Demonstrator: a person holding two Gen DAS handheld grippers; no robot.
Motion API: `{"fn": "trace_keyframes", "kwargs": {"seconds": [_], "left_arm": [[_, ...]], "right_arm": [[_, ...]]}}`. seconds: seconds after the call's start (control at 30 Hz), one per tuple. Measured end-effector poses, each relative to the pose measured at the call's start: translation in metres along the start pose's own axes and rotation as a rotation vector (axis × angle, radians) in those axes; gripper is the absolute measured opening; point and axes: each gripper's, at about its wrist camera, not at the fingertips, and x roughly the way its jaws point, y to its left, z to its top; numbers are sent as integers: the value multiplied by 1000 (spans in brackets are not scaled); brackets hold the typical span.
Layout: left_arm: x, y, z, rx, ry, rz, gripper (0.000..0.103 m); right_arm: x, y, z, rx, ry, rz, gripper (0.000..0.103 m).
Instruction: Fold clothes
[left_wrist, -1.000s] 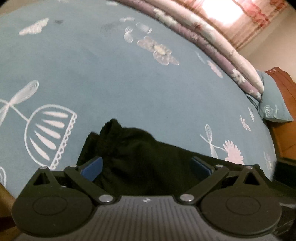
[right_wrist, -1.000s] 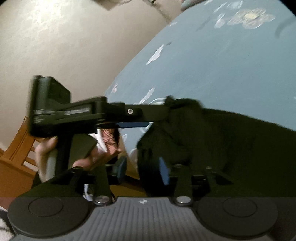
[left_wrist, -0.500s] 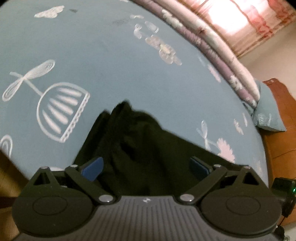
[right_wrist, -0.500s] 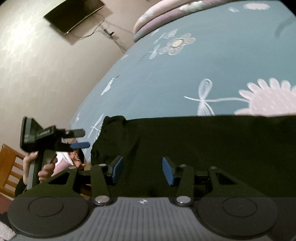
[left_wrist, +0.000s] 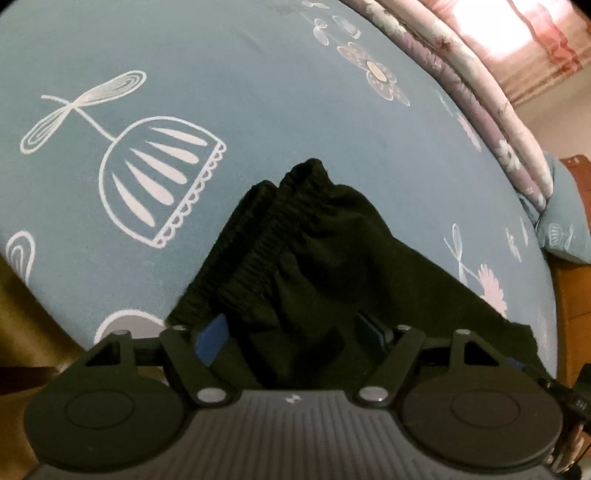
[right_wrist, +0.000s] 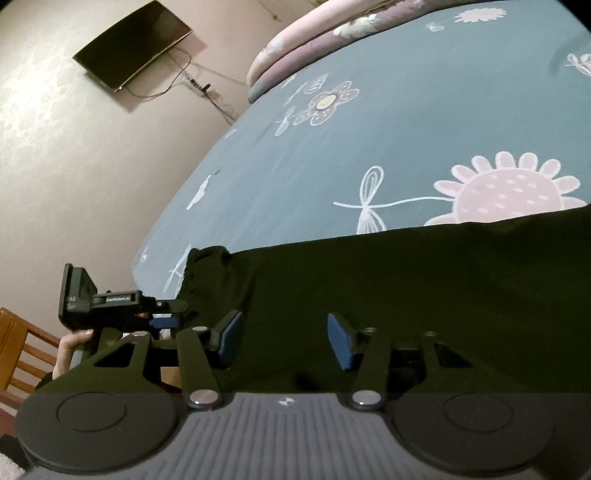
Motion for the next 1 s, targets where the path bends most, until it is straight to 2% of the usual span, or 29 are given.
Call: {"fn": "trace_keyframes", "kwargs": {"seconds": [0.17, 0.2, 0.23, 0.27, 0.33, 0.5, 0.67, 0.87, 1.0], "left_arm": [[6, 2, 2, 8, -1, 20, 69], [5, 1, 2, 23, -9, 31, 57], [4, 1, 2, 39, -17, 43, 50], [3, 1, 0, 51, -24, 55, 45], [-1, 4, -4, 50, -32, 22, 45], [-15, 10, -10, 20, -97, 17, 16], [-37, 2, -11, 20, -161, 45, 15], [-44, 2, -22, 20, -142, 128, 15], [-34, 11, -20, -26, -115, 169, 16]], "right_arm": [[4, 2, -4, -15, 20, 12, 56], [4, 4, -5, -23, 22, 15, 56], [4, 6, -6, -32, 23, 16, 56], [4, 6, -6, -37, 23, 16, 56], [3, 4, -6, -38, 23, 15, 56], [1, -3, -7, -17, 19, 6, 57], [-7, -10, -9, 0, 7, -6, 57], [-14, -14, -12, 14, -6, -18, 57], [-25, -11, -12, 23, -20, -15, 57]]}}
